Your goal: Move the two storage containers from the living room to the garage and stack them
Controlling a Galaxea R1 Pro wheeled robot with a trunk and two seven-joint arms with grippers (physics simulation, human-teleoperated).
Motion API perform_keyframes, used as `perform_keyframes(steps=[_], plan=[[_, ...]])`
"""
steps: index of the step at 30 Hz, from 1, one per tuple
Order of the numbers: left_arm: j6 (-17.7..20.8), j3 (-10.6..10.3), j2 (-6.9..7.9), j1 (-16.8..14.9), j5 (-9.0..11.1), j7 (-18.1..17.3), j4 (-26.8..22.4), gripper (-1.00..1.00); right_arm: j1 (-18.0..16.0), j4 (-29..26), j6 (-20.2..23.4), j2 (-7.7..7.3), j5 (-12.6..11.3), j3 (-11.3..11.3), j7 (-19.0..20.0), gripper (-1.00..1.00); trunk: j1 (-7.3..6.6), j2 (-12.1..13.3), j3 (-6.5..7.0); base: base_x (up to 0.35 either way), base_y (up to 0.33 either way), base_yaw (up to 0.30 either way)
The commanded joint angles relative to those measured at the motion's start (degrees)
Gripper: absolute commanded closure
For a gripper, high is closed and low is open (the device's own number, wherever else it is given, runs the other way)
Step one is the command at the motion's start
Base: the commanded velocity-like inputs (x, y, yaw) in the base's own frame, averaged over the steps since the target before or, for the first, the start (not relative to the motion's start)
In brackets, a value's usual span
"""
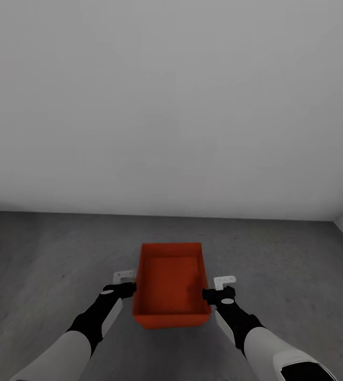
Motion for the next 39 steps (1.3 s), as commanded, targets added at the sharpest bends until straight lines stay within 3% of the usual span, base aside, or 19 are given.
perform_keyframes(steps=[1, 17, 23, 31, 39], plan=[[0.3, -0.5, 0.06, 0.0, 0.6, 0.6, -0.1, -1.00, 0.0, 0.0, 0.1, 0.00, 0.3, 0.3, -0.4, -1.00, -0.02, 0.0, -0.05, -0.275, 0.114, 0.000], [0.3, -0.5, 0.06, 0.0, 0.6, 1.2, 0.3, -1.00, 0.0, 0.0, 0.5, 0.00, 0.1, 0.3, -0.2, -1.00, -0.02, 0.0, -0.05, -0.296, 0.130, 0.000], [0.3, -0.5, 0.15, 0.0, 1.6, 1.2, 2.2, -1.00, 0.0, 1.1, 0.8, -0.05, 0.0, 0.2, 0.2, -1.00, -0.02, 0.0, -0.05, -0.301, 0.136, 0.000], [0.3, -0.5, 1.02, -0.1, 3.9, 1.1, 8.3, -1.00, 0.0, 3.8, 0.9, -0.01, 0.0, 0.3, 0.2, -1.00, -0.02, 0.0, -0.05, -0.301, 0.137, 0.000], [0.2, -0.5, 1.29, -0.1, 4.6, 1.2, 15.0, -1.00, 0.0, 5.0, 0.9, 0.00, 0.0, 0.2, 0.1, -1.00, -0.02, 0.0, -0.05, -0.301, 0.137, 0.000]])
